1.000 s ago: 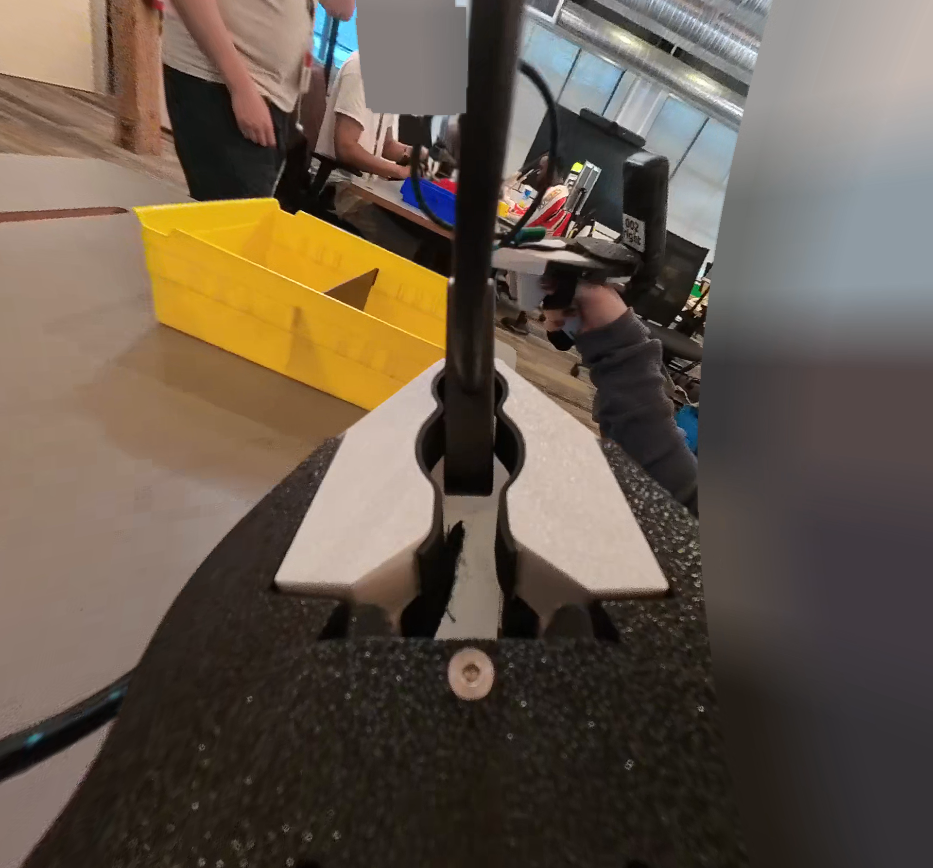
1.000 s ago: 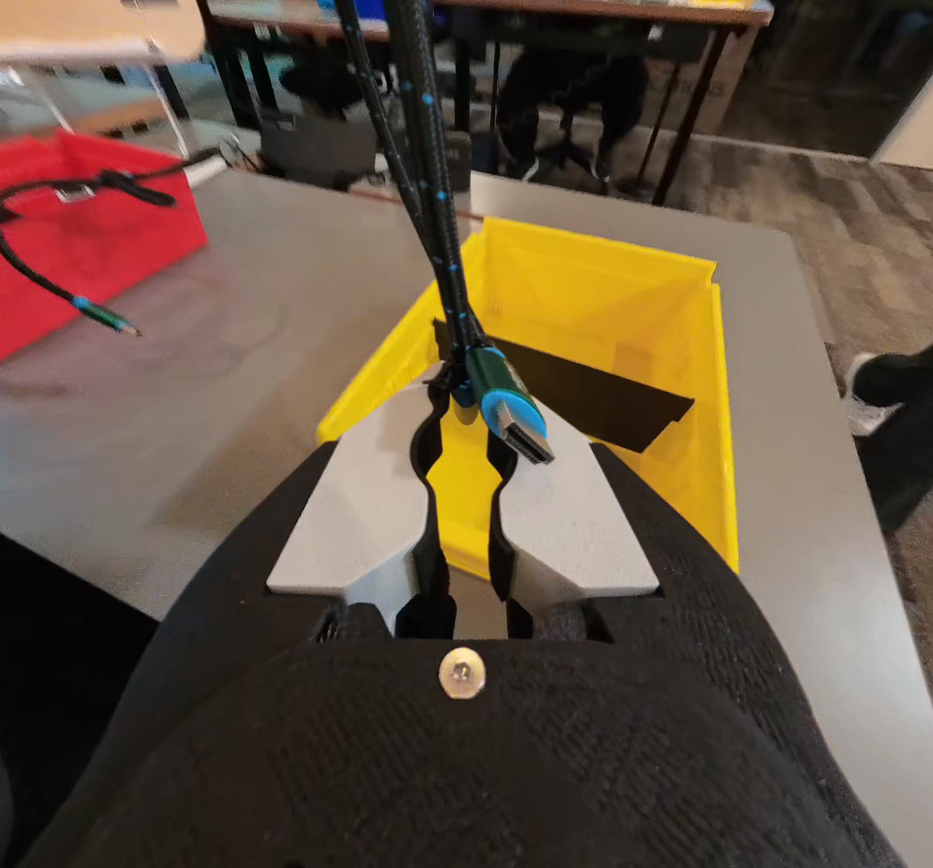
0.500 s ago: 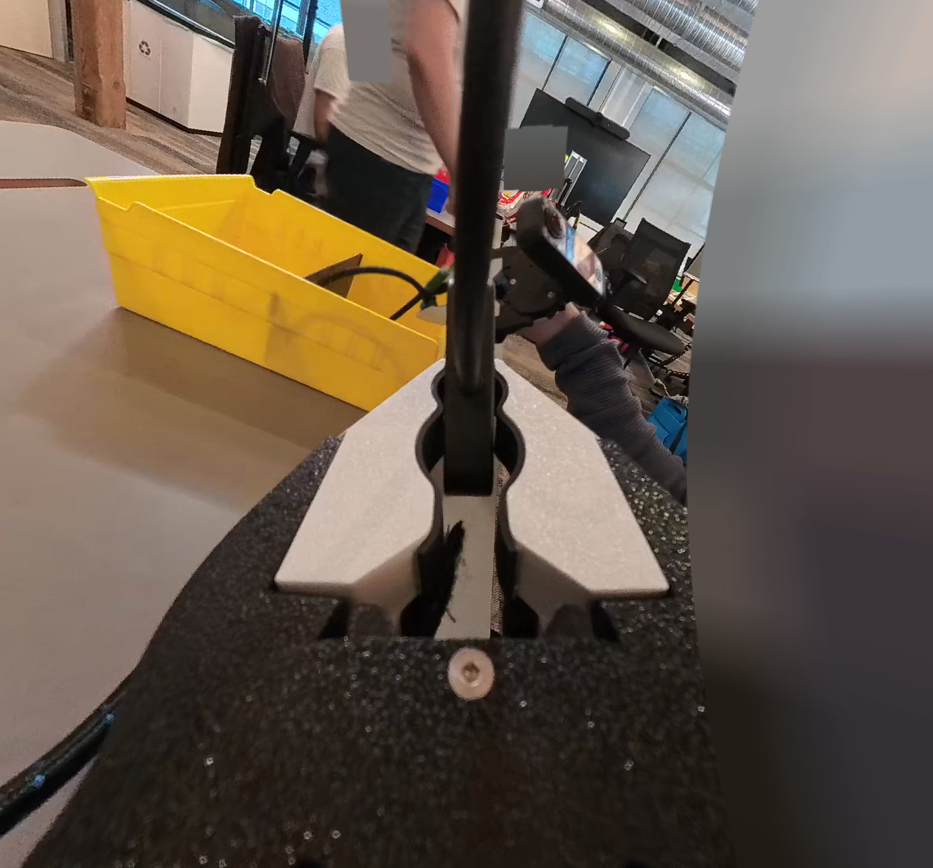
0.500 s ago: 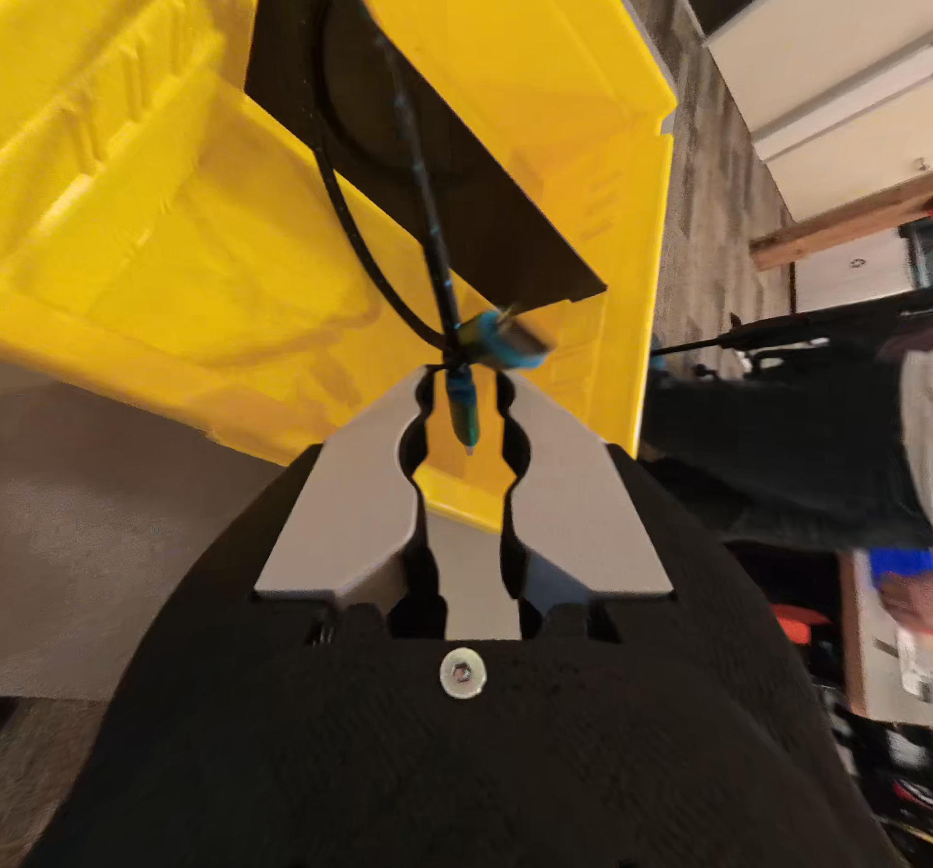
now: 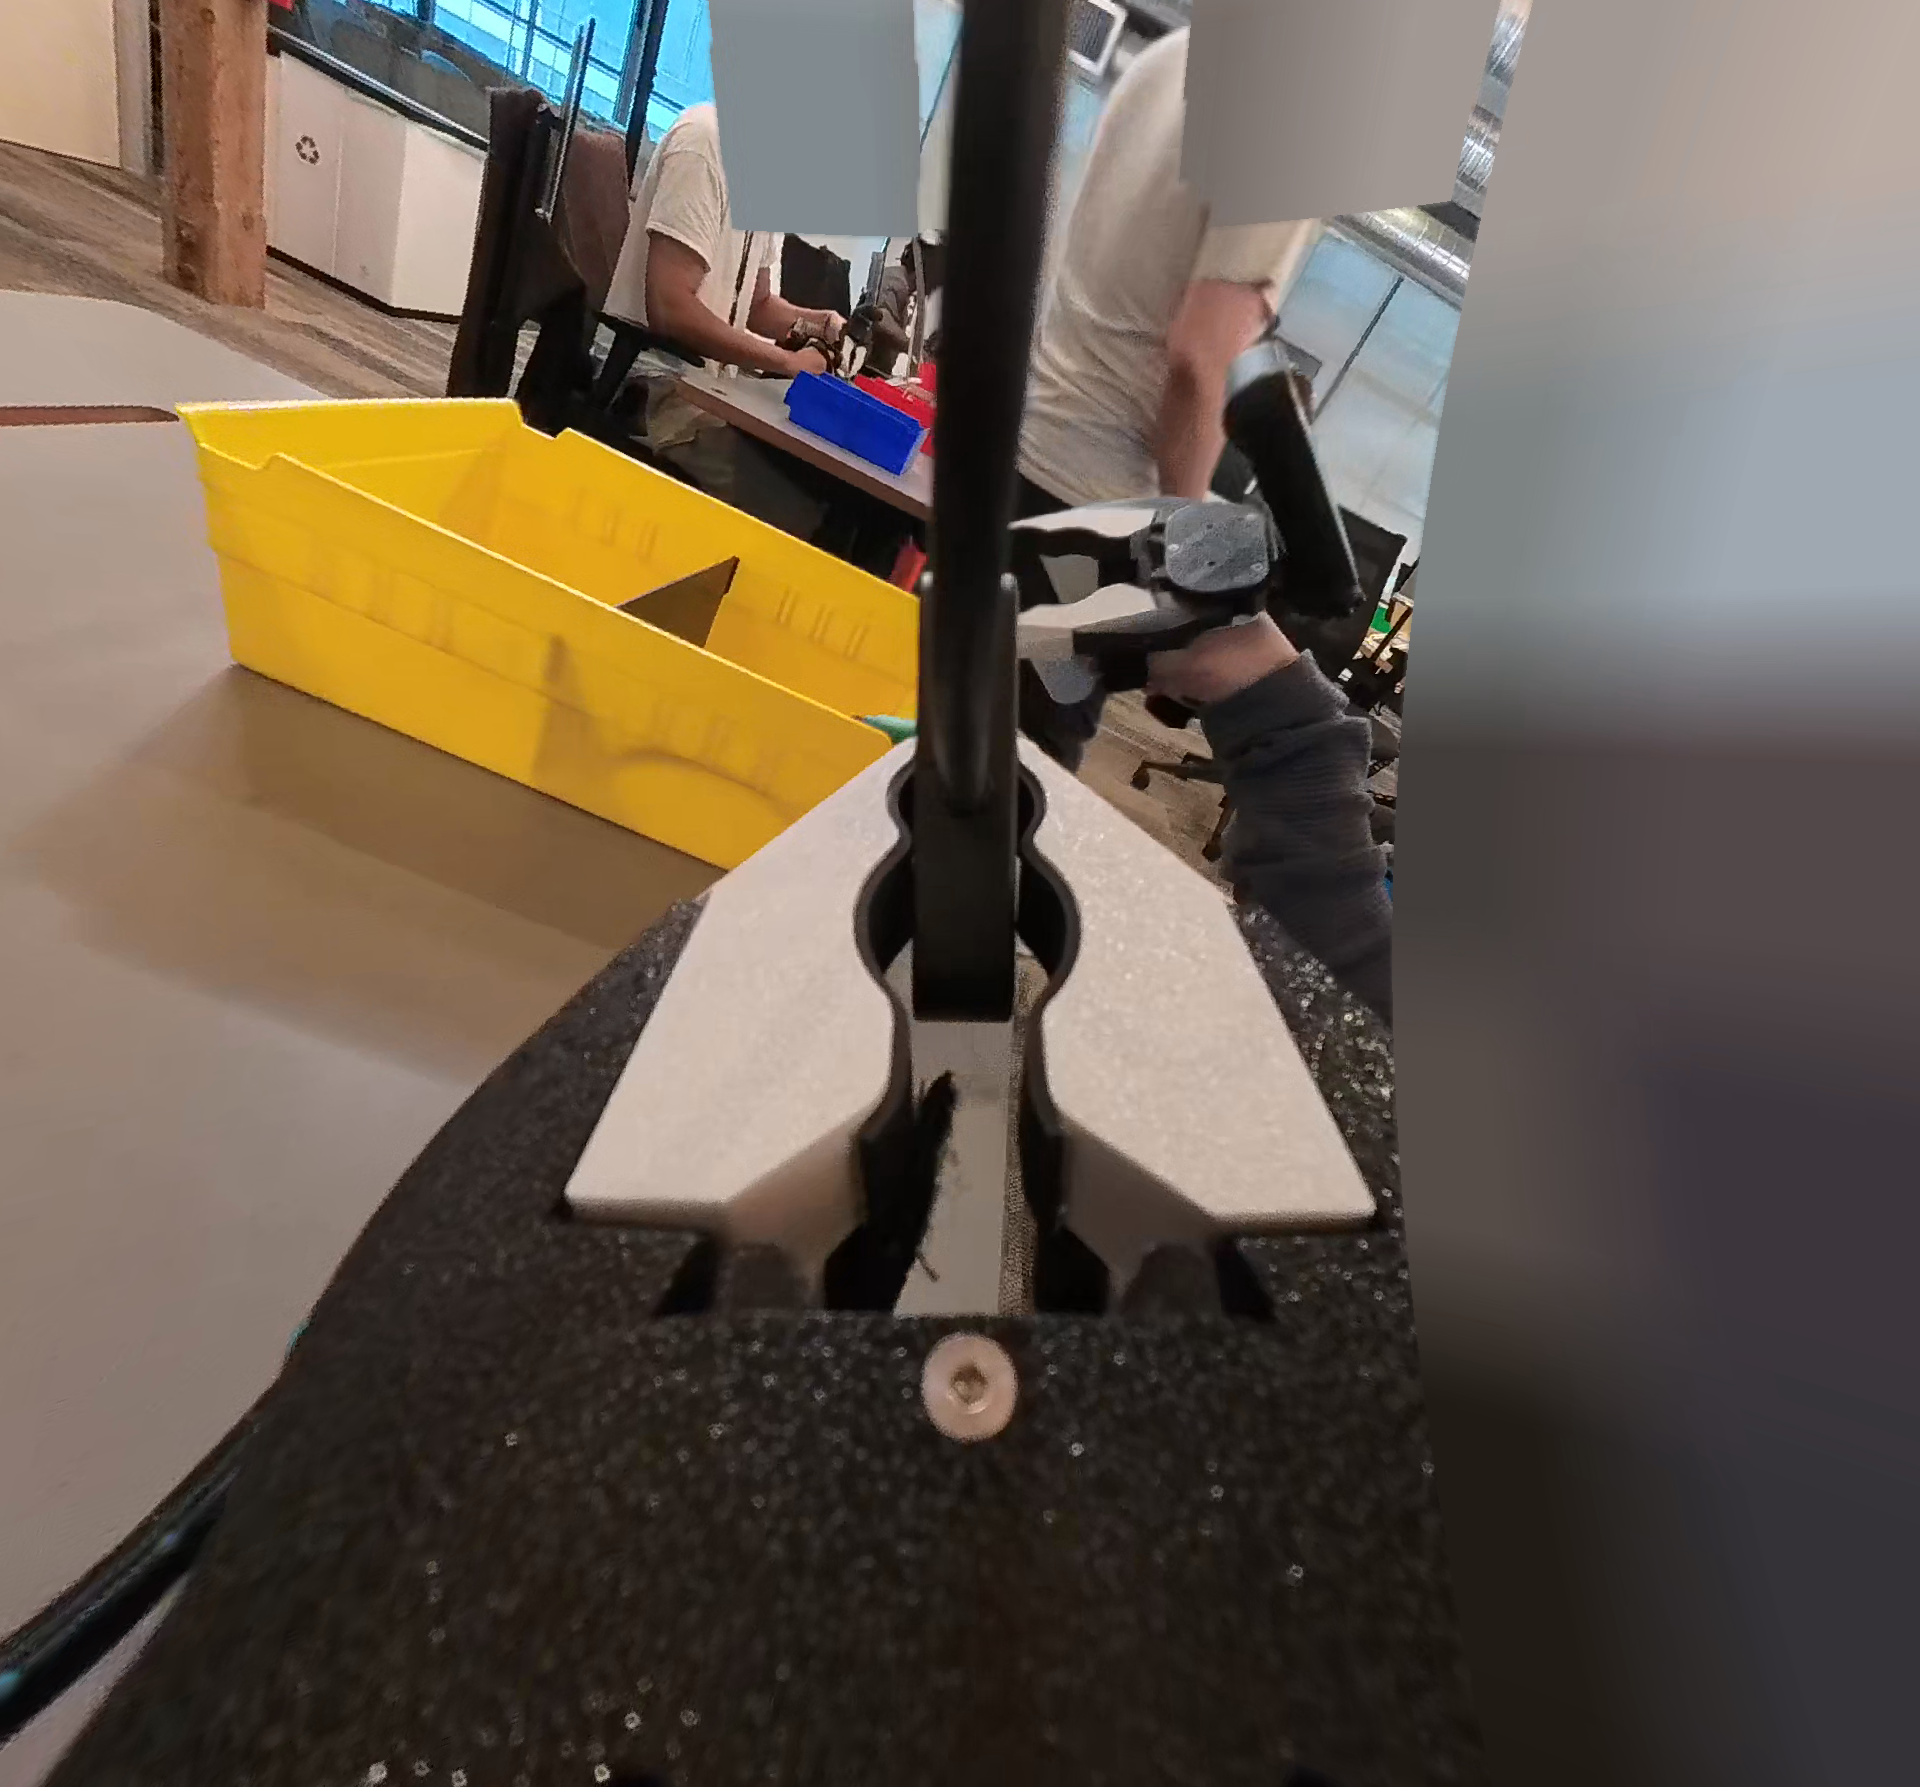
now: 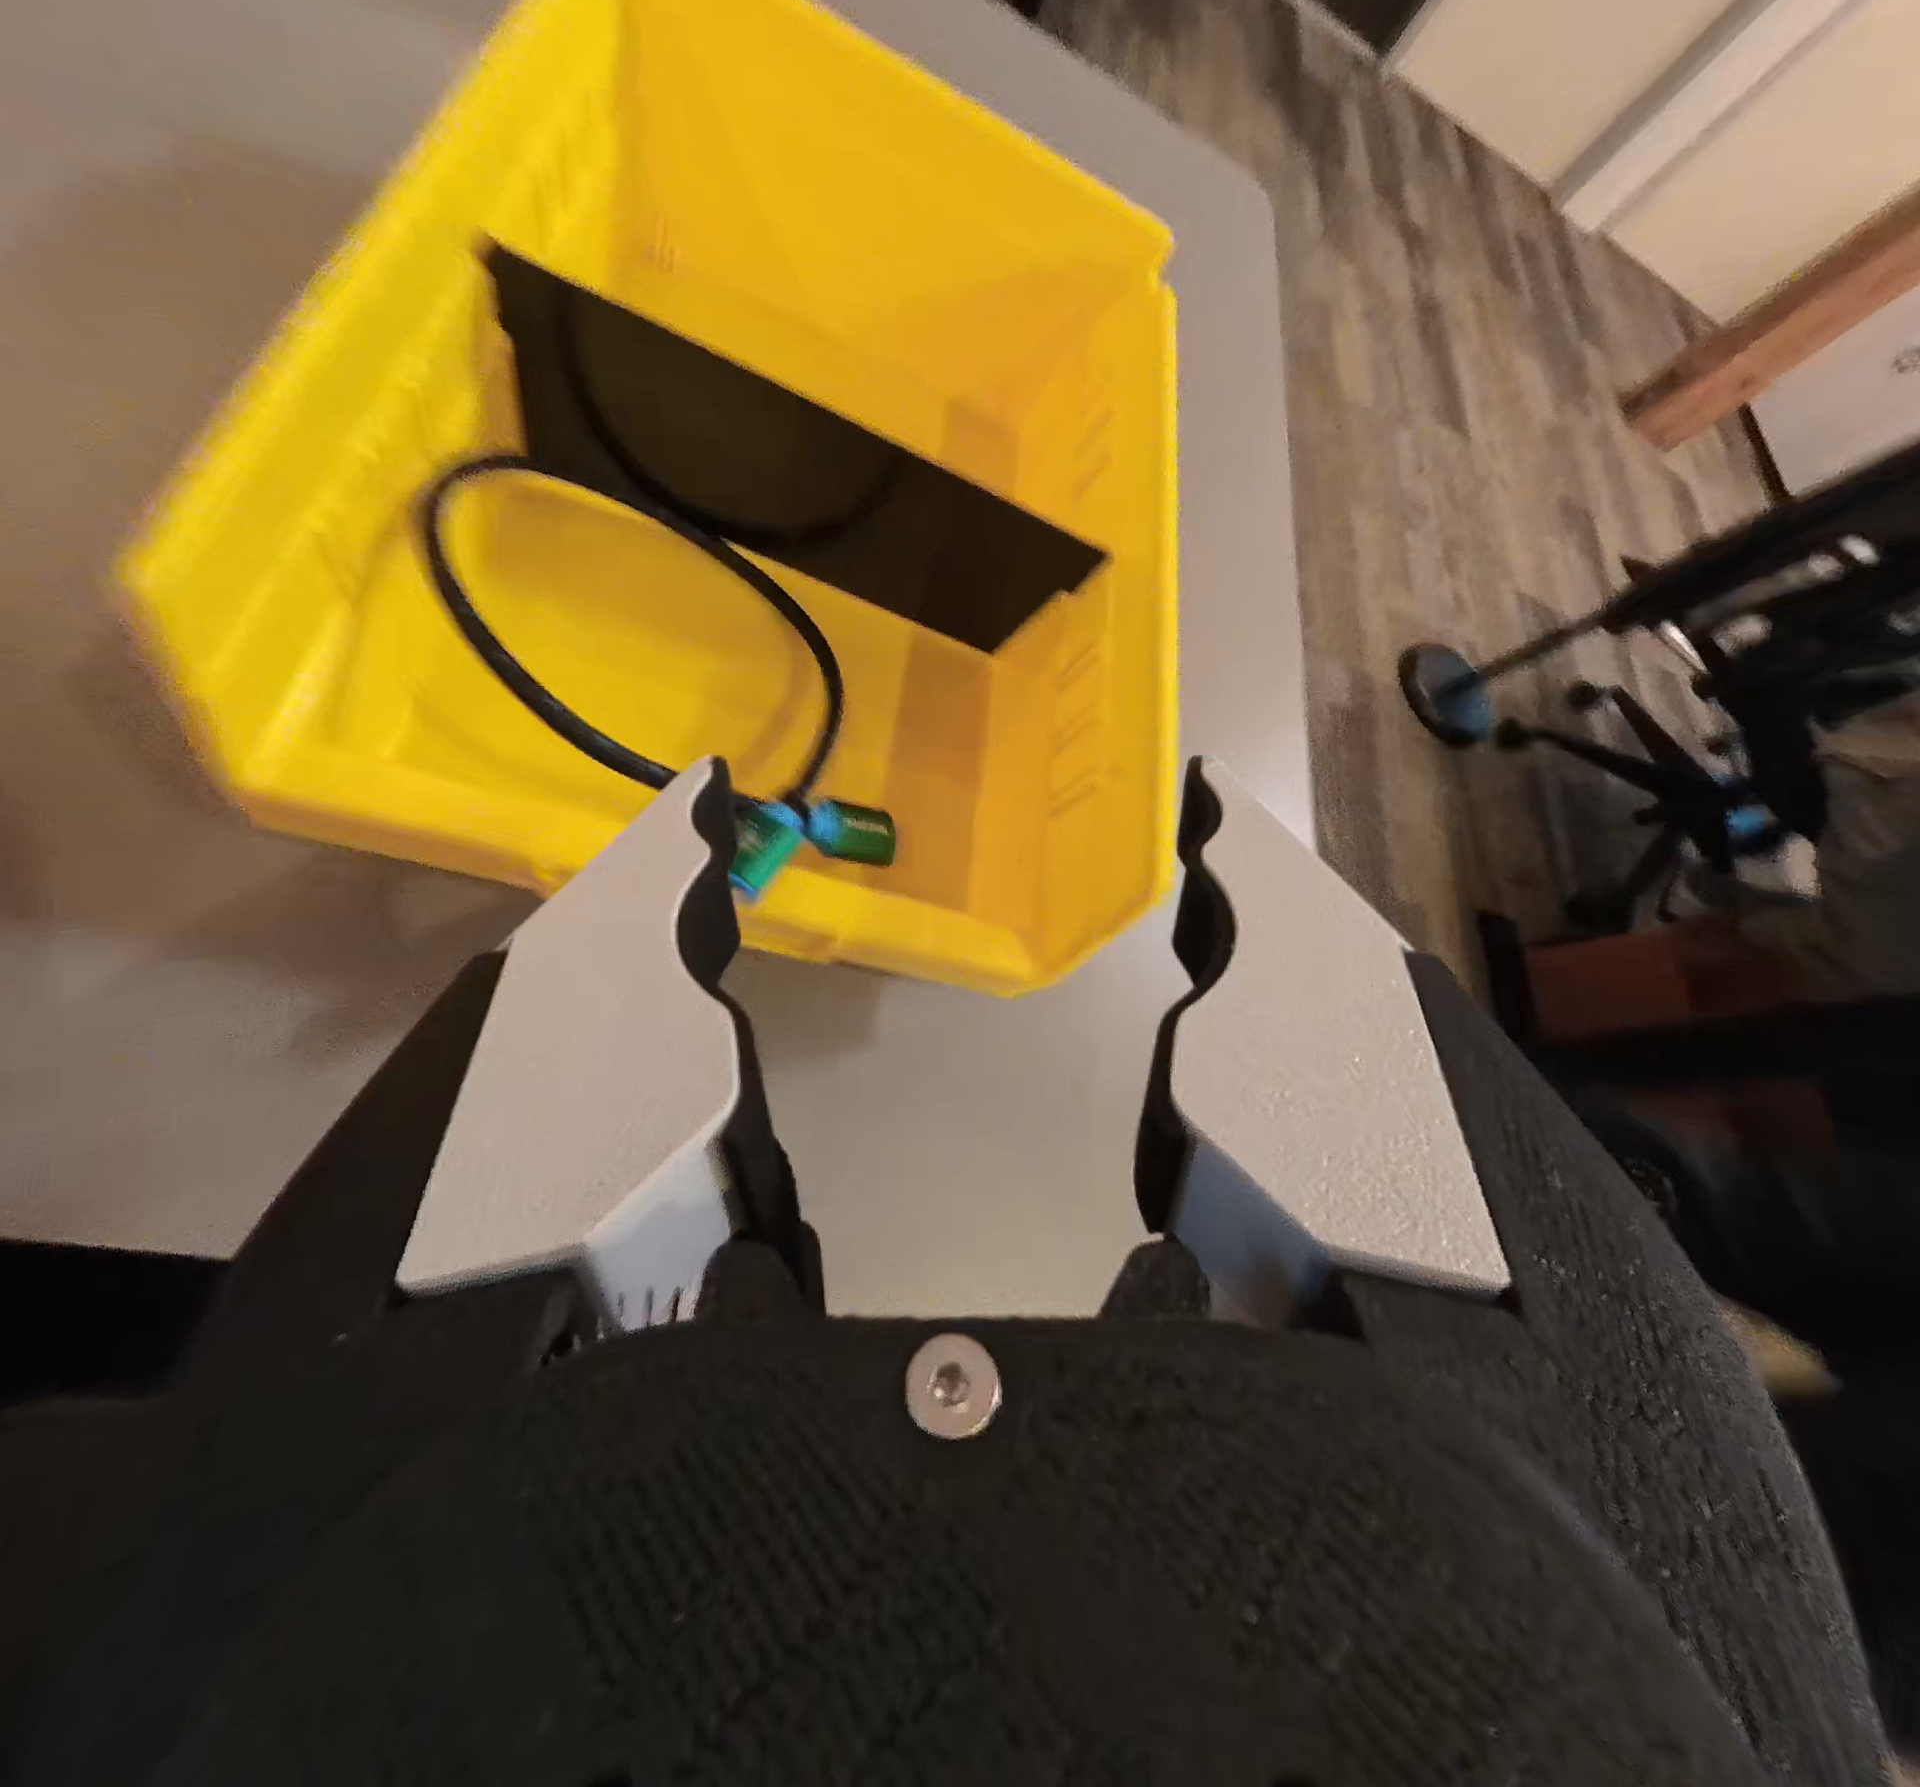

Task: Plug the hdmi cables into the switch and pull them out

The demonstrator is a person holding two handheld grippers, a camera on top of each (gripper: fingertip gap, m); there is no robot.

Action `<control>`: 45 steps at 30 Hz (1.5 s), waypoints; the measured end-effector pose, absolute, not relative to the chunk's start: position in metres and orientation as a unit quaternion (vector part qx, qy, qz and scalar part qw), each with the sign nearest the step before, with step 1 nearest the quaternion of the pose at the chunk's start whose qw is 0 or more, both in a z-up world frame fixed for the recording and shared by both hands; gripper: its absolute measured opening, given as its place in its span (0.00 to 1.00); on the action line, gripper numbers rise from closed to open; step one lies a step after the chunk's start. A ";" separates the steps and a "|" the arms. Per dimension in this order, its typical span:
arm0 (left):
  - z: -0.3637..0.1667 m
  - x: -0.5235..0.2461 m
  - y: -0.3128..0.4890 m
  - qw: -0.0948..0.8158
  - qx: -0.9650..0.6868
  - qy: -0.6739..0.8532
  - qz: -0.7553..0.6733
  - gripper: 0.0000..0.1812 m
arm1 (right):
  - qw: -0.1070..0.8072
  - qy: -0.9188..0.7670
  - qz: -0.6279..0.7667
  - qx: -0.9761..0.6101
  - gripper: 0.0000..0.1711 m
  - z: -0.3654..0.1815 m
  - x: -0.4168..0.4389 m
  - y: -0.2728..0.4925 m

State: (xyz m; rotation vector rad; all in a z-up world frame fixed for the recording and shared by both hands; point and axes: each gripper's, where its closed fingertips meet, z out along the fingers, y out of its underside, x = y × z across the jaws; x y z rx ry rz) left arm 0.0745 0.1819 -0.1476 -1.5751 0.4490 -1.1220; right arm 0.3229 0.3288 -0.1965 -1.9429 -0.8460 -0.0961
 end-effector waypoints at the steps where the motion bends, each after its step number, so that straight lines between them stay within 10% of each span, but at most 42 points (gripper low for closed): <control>1: -0.146 0.077 0.181 0.547 -0.661 0.192 -0.477 0.06 | 0.504 -0.362 -0.004 -0.784 0.49 -0.188 0.307 0.323; 12: -0.129 0.134 0.152 0.543 -0.600 0.310 -0.500 0.06 | 0.375 -0.527 0.545 -0.534 0.28 -0.111 0.131 0.155; 33: -0.127 0.125 0.173 0.586 -0.613 0.274 -0.453 0.18 | 0.448 -0.541 0.514 -0.493 0.07 -0.105 0.127 0.168; 45: -0.126 0.061 0.178 0.627 -0.614 0.182 -0.443 0.19 | 0.572 -0.444 0.177 -0.667 0.06 -0.143 0.207 0.362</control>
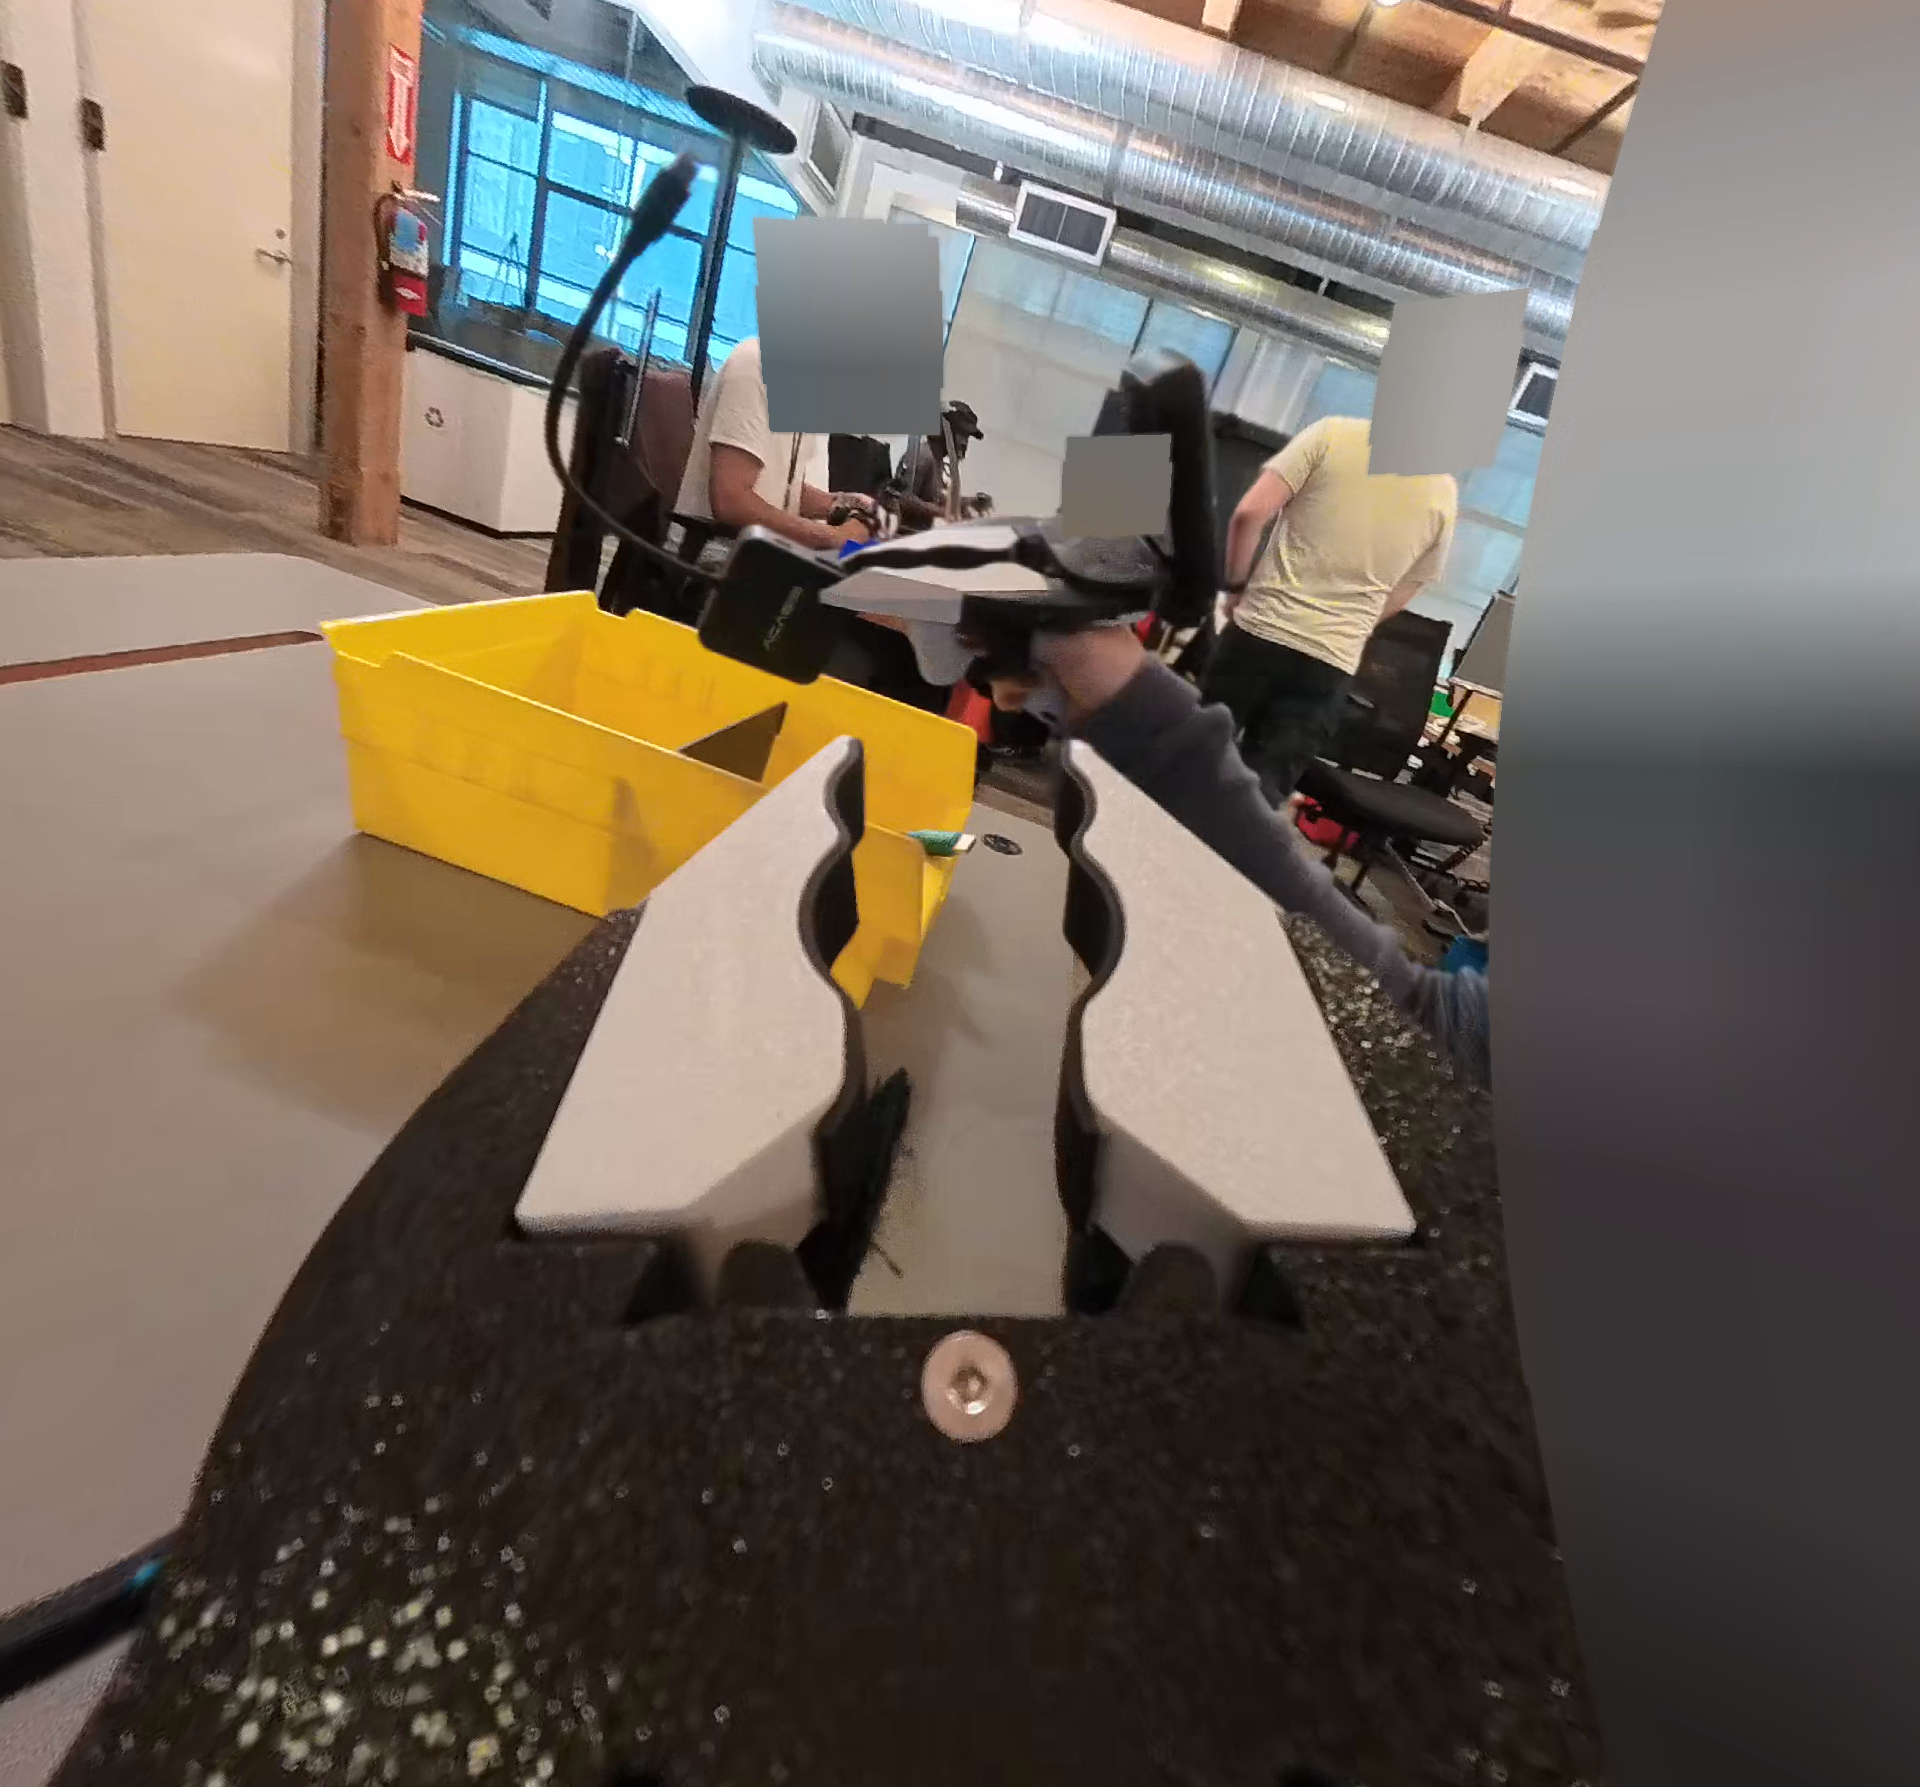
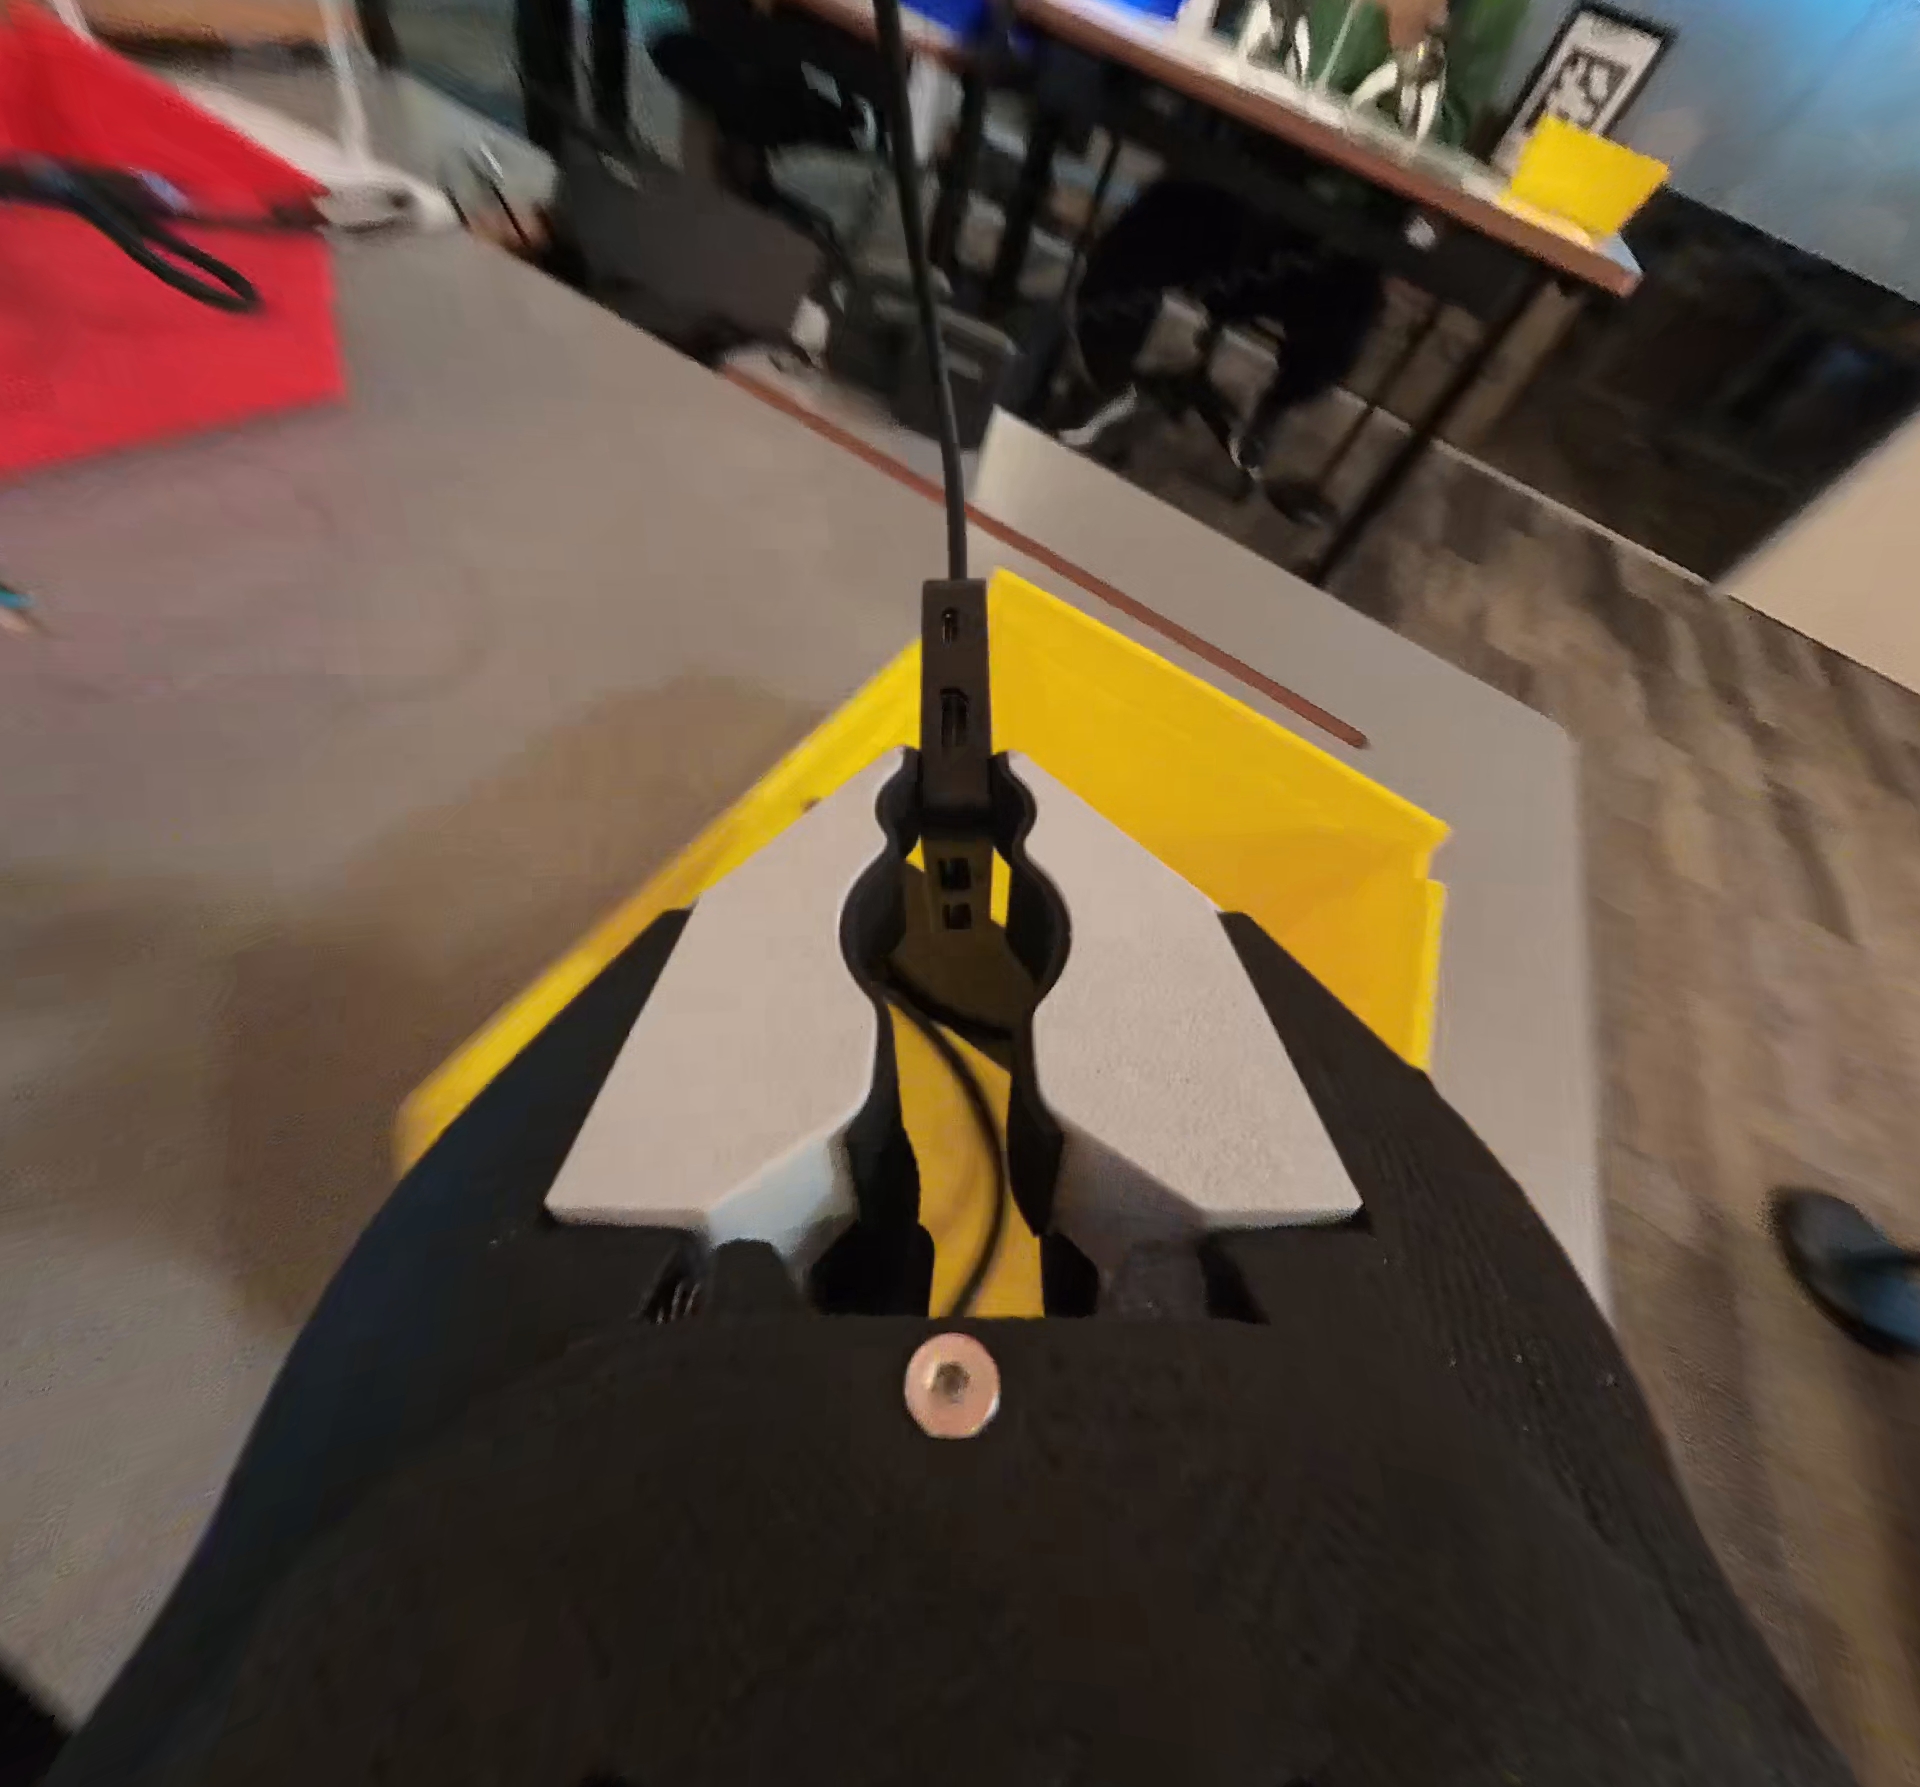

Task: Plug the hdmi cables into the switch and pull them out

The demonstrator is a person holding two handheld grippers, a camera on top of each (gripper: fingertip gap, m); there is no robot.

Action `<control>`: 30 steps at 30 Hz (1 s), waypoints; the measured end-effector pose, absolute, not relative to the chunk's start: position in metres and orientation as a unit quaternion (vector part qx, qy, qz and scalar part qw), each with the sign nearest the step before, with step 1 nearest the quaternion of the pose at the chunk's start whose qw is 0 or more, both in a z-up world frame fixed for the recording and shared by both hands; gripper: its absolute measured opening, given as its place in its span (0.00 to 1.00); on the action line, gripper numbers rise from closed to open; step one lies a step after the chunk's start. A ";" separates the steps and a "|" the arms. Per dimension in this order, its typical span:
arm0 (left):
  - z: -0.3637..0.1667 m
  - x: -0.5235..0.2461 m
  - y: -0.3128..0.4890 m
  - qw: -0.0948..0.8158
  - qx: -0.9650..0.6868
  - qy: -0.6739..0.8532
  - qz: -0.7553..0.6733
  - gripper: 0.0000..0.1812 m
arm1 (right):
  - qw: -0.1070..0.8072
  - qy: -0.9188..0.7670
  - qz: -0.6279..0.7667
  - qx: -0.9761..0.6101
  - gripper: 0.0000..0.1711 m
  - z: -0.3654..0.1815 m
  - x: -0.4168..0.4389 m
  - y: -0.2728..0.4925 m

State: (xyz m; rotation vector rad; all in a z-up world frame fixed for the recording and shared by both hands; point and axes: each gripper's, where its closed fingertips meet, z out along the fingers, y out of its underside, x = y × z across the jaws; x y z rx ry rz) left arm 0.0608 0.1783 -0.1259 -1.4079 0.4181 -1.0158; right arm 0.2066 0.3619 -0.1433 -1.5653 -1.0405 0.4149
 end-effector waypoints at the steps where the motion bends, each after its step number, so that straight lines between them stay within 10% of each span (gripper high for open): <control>1: -0.125 0.057 0.178 0.631 -0.613 0.177 -0.442 0.18 | 0.561 -0.455 0.151 -0.675 0.06 -0.146 0.209 0.378; 13: -0.129 0.037 0.177 0.630 -0.607 0.155 -0.460 0.17 | 0.419 -0.546 -0.017 -0.726 0.08 -0.206 0.199 0.462; 30: -0.131 0.023 0.170 0.649 -0.621 0.132 -0.419 0.15 | 0.635 -0.424 0.210 -0.610 0.12 -0.109 0.126 0.283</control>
